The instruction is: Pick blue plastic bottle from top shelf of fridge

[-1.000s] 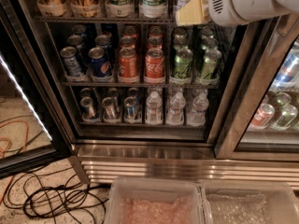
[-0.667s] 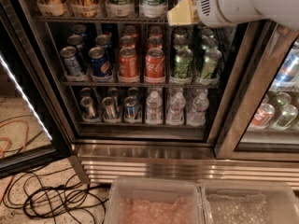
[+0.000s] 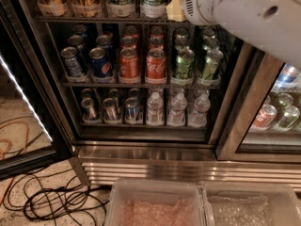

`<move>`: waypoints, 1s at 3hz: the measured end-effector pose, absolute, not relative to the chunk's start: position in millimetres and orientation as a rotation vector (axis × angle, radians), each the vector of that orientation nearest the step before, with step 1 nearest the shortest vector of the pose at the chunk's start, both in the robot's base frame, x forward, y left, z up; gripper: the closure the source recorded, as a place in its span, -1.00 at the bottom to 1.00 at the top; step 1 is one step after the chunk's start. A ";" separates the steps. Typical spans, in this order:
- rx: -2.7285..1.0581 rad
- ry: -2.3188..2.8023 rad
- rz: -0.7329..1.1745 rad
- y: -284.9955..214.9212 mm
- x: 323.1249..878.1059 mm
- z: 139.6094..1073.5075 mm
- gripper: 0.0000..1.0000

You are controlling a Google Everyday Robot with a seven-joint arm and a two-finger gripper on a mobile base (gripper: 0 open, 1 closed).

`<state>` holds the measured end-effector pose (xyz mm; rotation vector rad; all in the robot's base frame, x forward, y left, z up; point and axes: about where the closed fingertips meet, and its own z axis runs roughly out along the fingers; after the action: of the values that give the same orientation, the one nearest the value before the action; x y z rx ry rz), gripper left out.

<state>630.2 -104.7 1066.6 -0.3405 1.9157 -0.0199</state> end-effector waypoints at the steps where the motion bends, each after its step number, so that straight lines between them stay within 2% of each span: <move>1: -0.316 1.882 -0.096 -111.9 644.4 1072.5 -0.34; 3: -0.234 1.852 -0.146 -127.8 668.6 1089.3 -0.42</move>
Offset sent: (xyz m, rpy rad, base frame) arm 0.0439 -0.0327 0.0272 -0.0432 -0.1127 -0.1721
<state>668.6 -127.8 1089.3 -0.2336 1.8523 -0.1456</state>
